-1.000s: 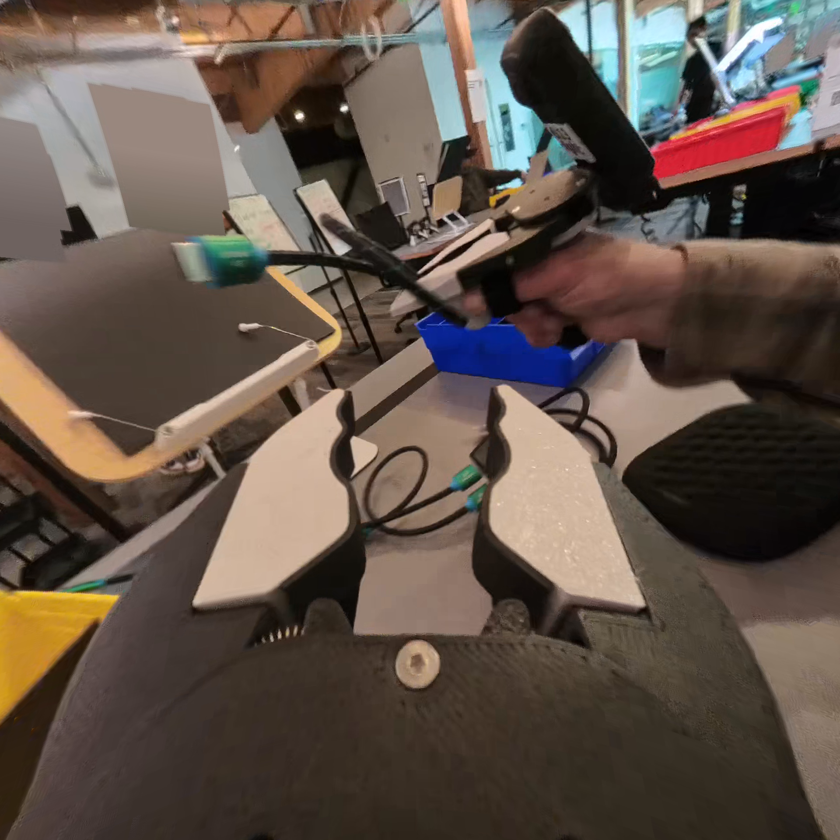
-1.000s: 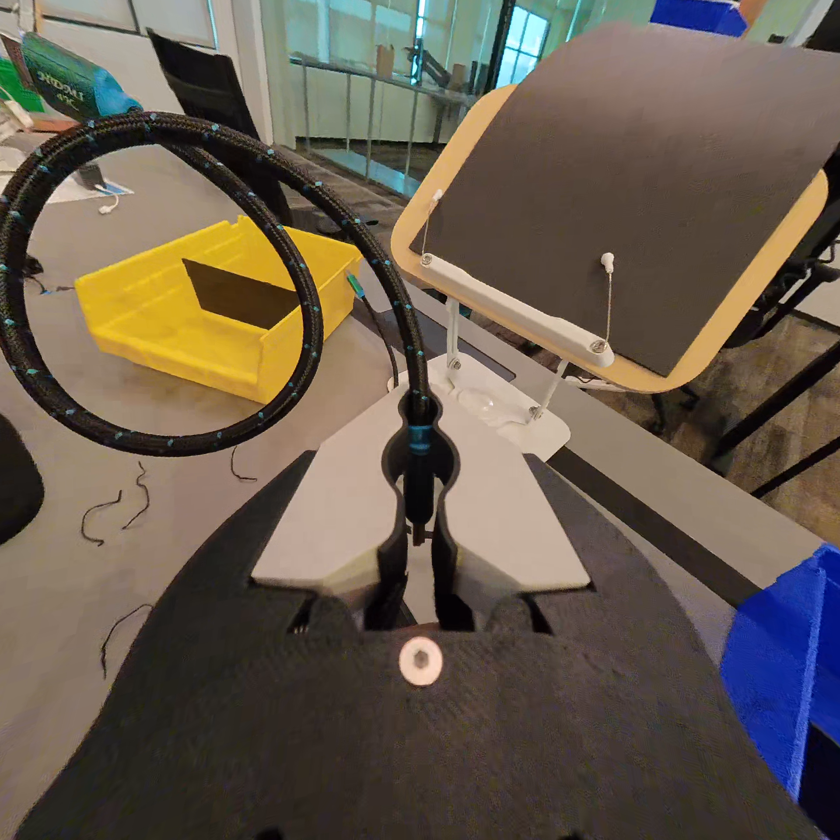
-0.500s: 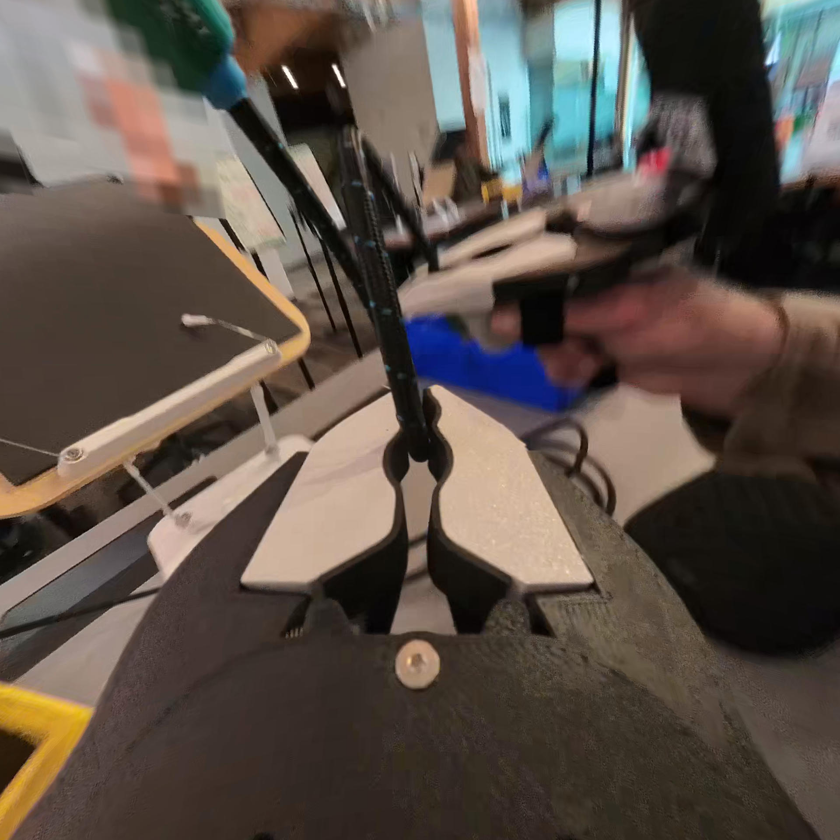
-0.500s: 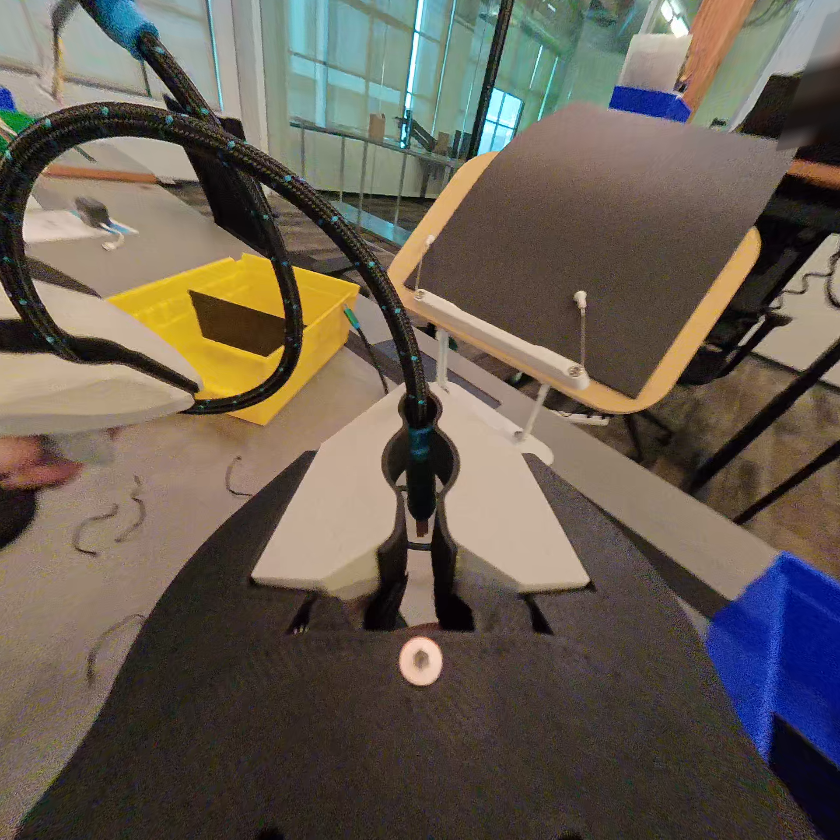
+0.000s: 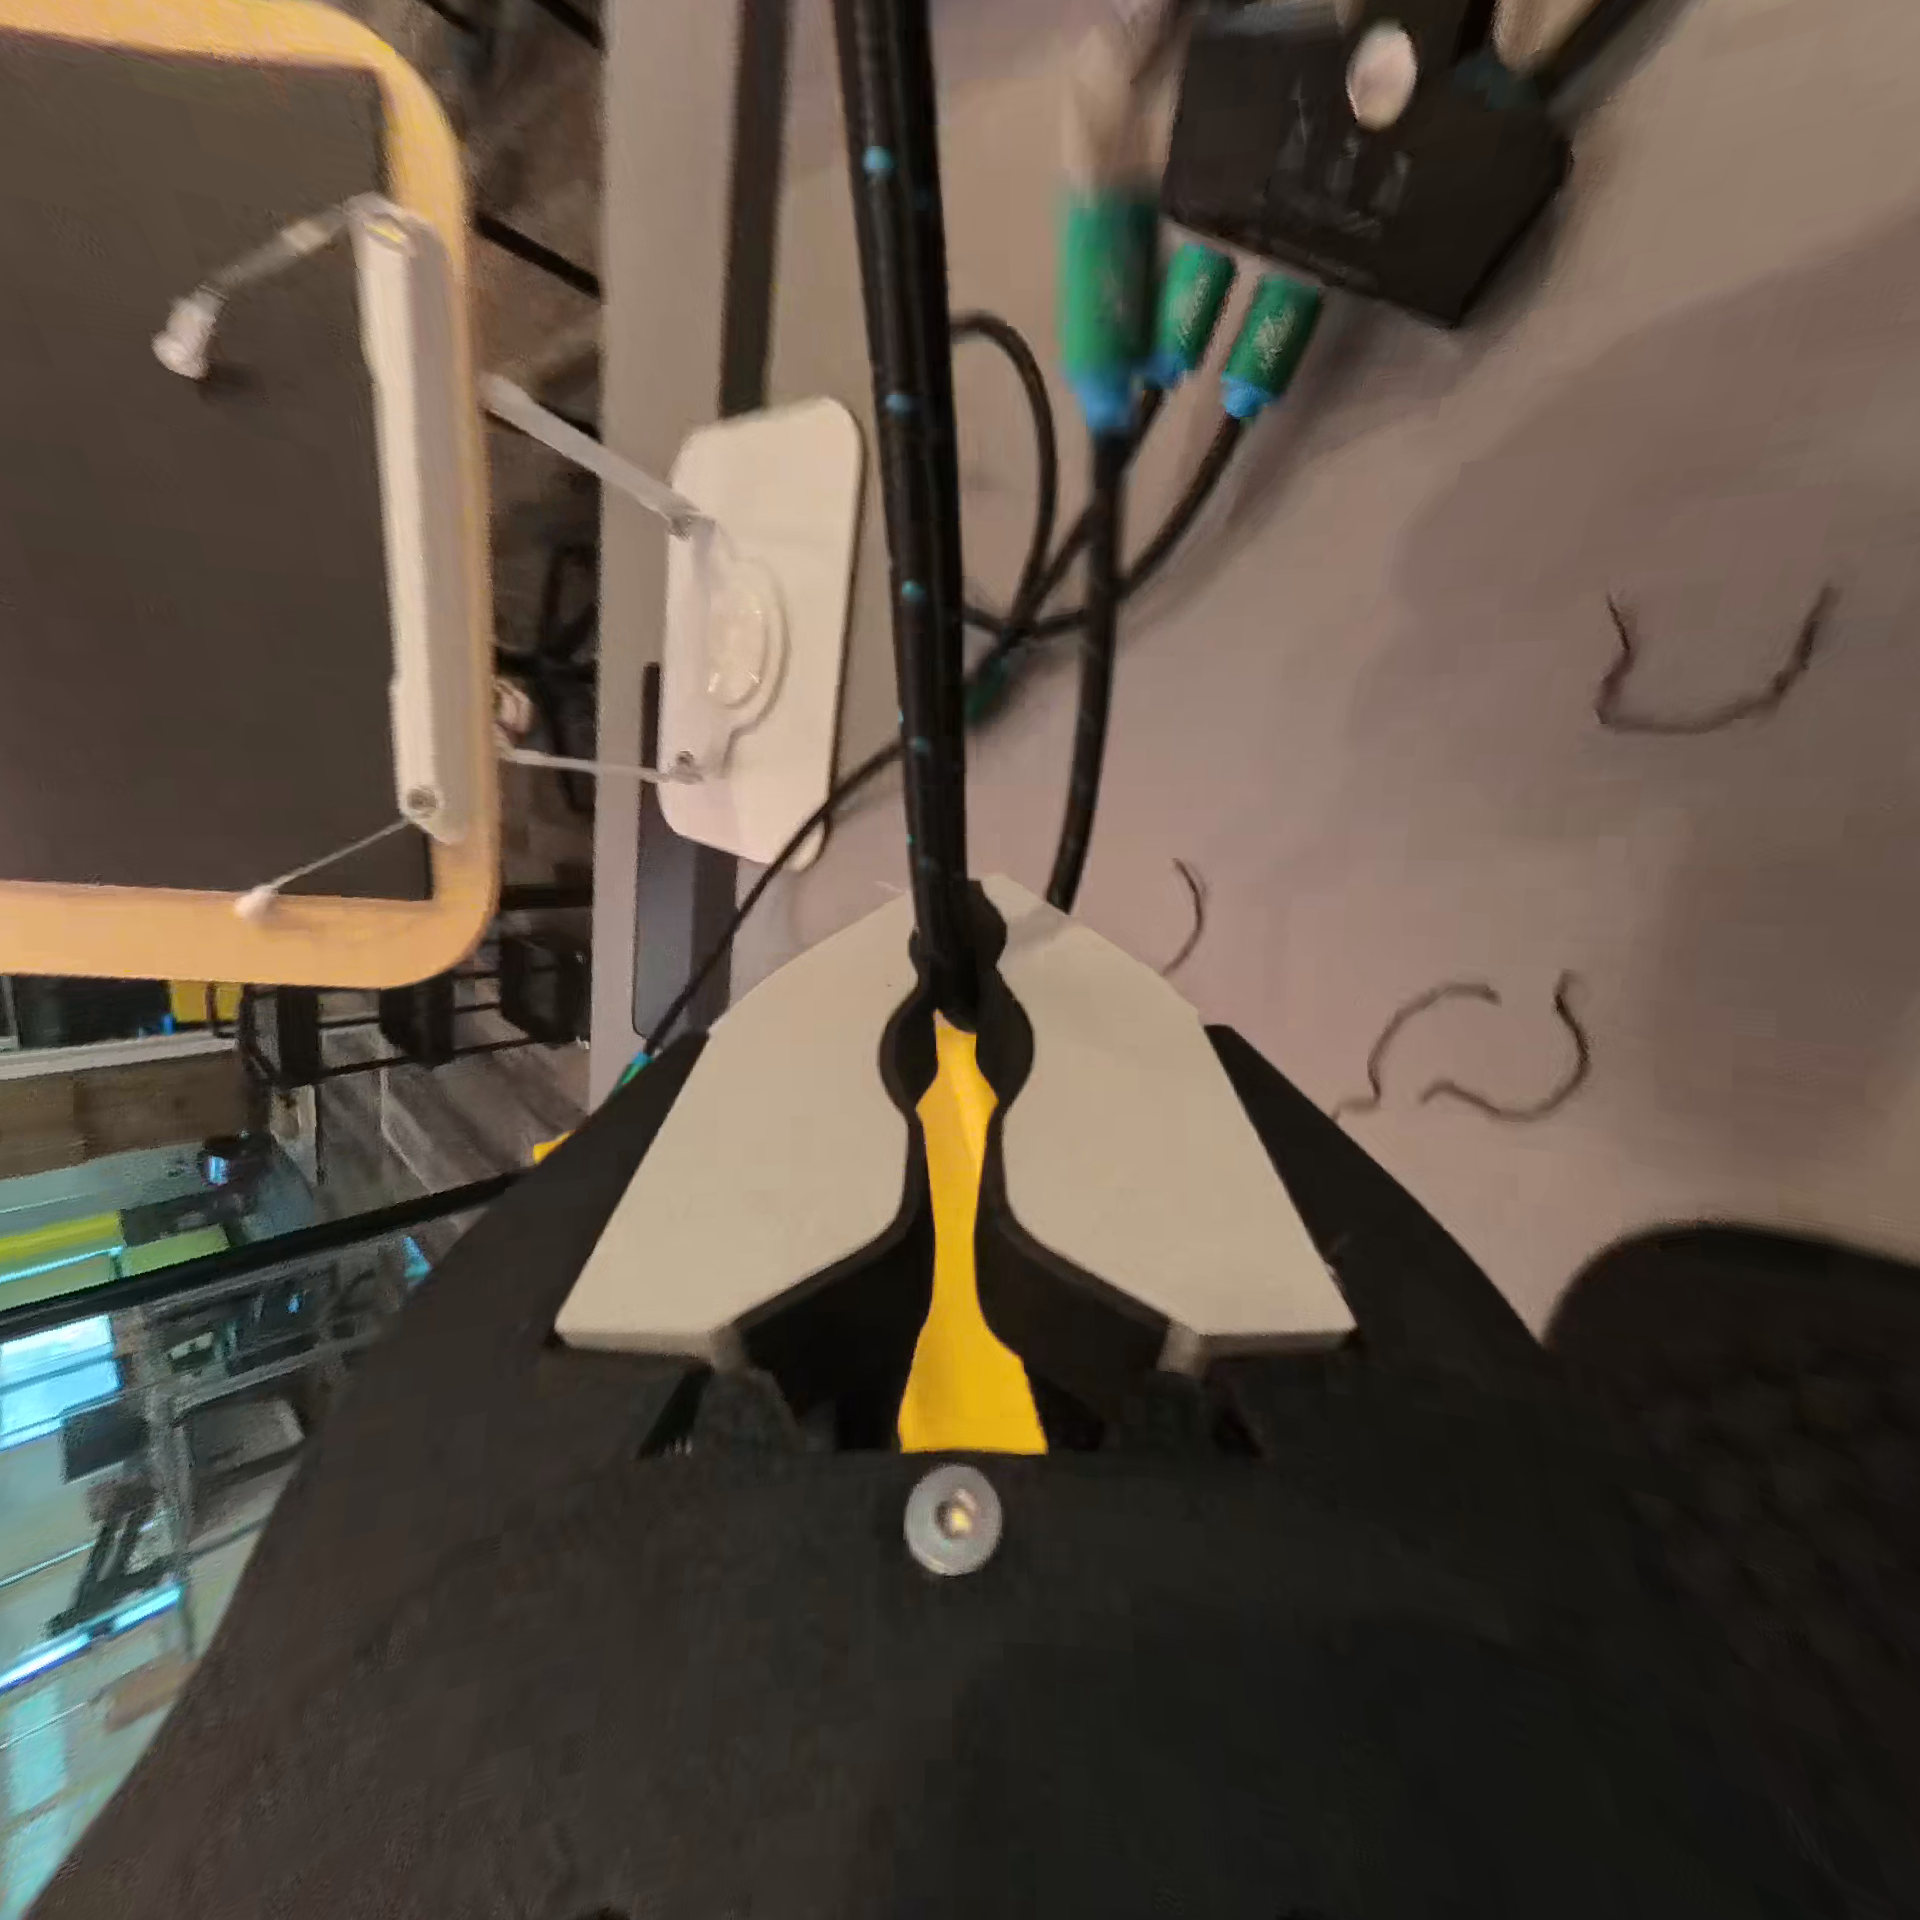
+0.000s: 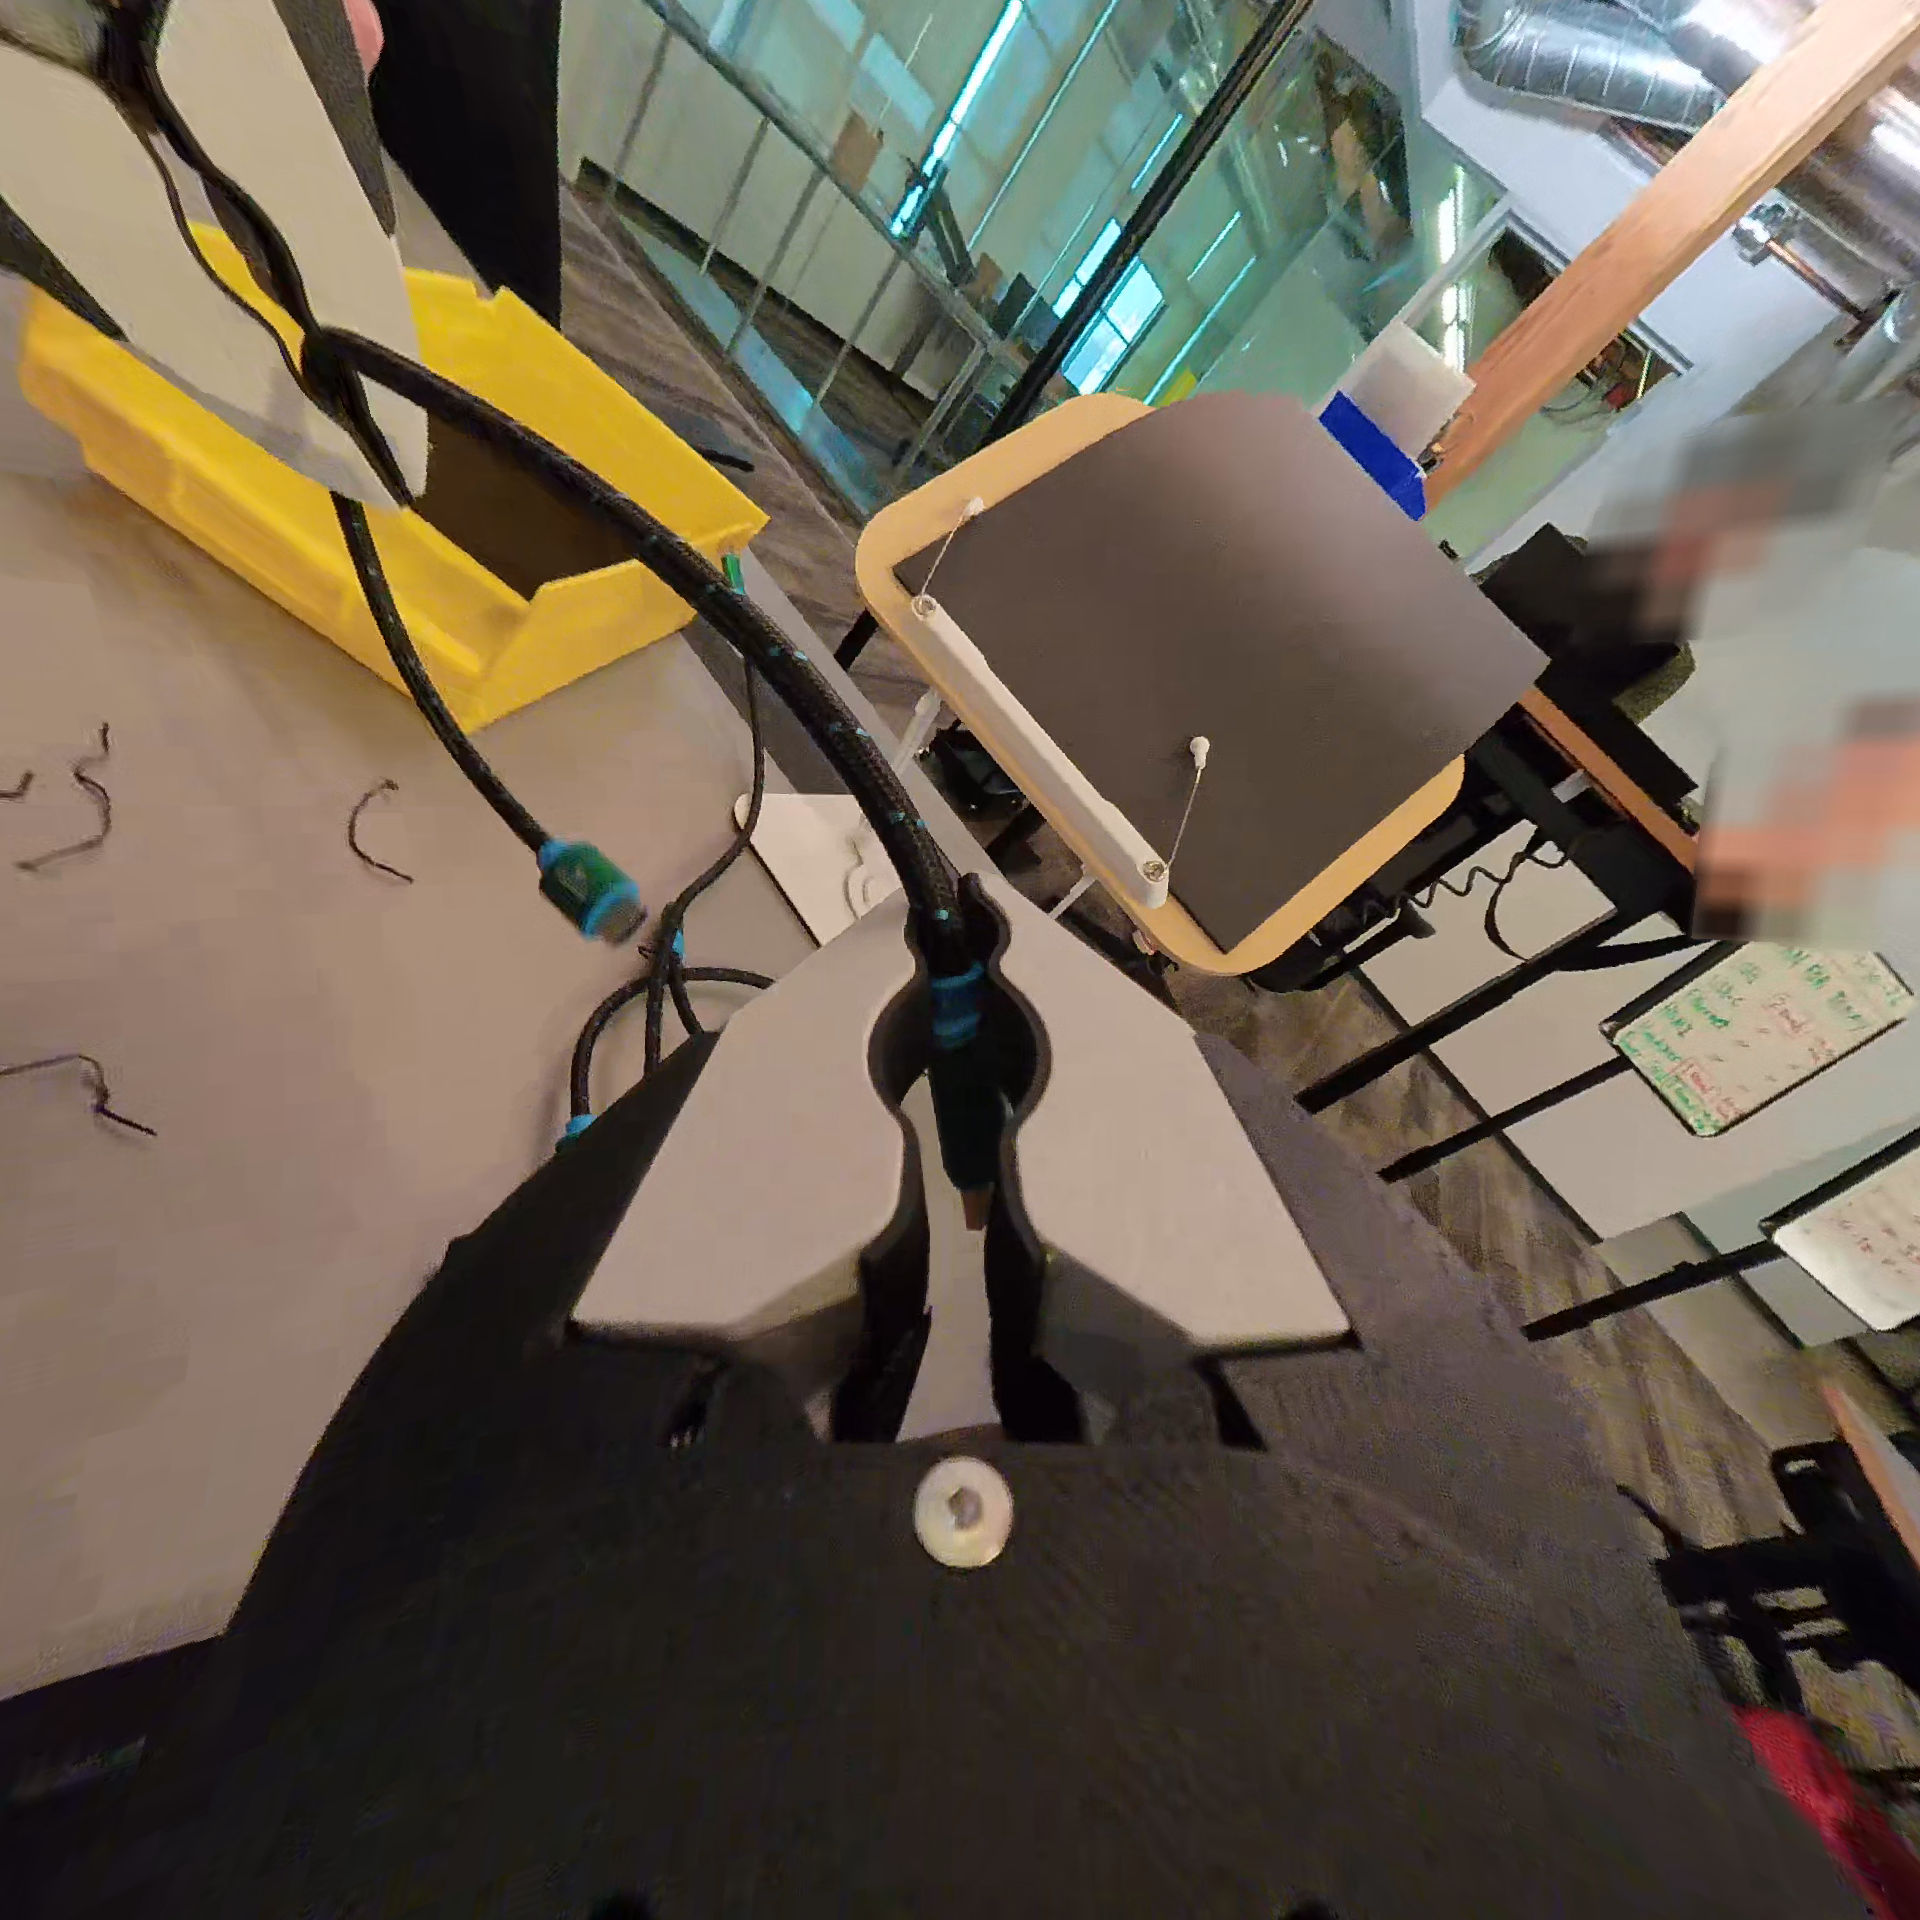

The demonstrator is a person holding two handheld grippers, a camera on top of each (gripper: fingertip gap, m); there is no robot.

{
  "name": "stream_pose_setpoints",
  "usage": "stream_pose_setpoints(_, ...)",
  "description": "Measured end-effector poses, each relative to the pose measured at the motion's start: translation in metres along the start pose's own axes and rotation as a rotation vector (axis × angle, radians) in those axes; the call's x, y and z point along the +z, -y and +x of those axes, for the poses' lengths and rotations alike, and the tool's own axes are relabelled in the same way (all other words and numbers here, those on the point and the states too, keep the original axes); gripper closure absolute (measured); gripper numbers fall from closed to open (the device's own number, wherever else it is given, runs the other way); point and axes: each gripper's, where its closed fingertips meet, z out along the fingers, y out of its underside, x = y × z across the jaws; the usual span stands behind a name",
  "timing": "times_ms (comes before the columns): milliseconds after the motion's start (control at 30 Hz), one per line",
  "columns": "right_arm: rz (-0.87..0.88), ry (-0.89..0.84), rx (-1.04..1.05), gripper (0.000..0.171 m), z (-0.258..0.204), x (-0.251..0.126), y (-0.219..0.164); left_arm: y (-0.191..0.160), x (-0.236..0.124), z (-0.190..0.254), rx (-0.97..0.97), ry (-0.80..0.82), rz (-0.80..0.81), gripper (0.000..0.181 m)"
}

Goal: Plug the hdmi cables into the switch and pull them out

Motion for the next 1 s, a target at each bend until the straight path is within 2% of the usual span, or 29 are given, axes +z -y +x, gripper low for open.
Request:
stream_pose_setpoints(267,0.09,0.068,0.257,0.171,0.009,-0.015,0.029,0.012,0.003,0.002,-0.325,0.013,0.309,0.178)
stream_pose_setpoints(500,0.149,0.058,0.35,0.171,0.03,-0.026,0.046,0.026,0.016,0.027,-0.404,-0.04,0.419,0.176)
stream_pose_setpoints(567,0.167,0.044,0.385,0.171,0.041,-0.031,0.045,0.026,0.013,0.018,-0.474,-0.005,0.488,0.175)
stream_pose_setpoints(700,0.223,-0.025,0.46,0.171,0.068,-0.05,0.045,0.036,0.004,0.019,-0.598,-0.053,0.62,0.174)
stream_pose_setpoints(733,0.246,-0.05,0.492,0.171,0.077,-0.058,0.045,0.034,0.005,0.021,-0.619,-0.069,0.623,0.178)
stream_pose_setpoints(800,0.286,-0.101,0.533,0.171,0.095,-0.073,0.043,0.003,0.022,0.024,-0.575,-0.001,0.464,0.181)
stream_pose_setpoints(833,0.285,-0.133,0.528,0.171,0.105,-0.082,0.039,-0.004,0.02,0.027,-0.567,-0.024,0.438,0.181)
stream_pose_setpoints(933,0.179,-0.144,0.457,0.171,0.104,-0.084,0.02,0.005,-0.002,0.028,-0.484,-0.019,0.412,0.181)
stream_pose_setpoints(1000,0.13,-0.105,0.428,0.171,0.089,-0.076,0.013,0.017,-0.013,0.026,-0.519,-0.05,0.471,0.181)
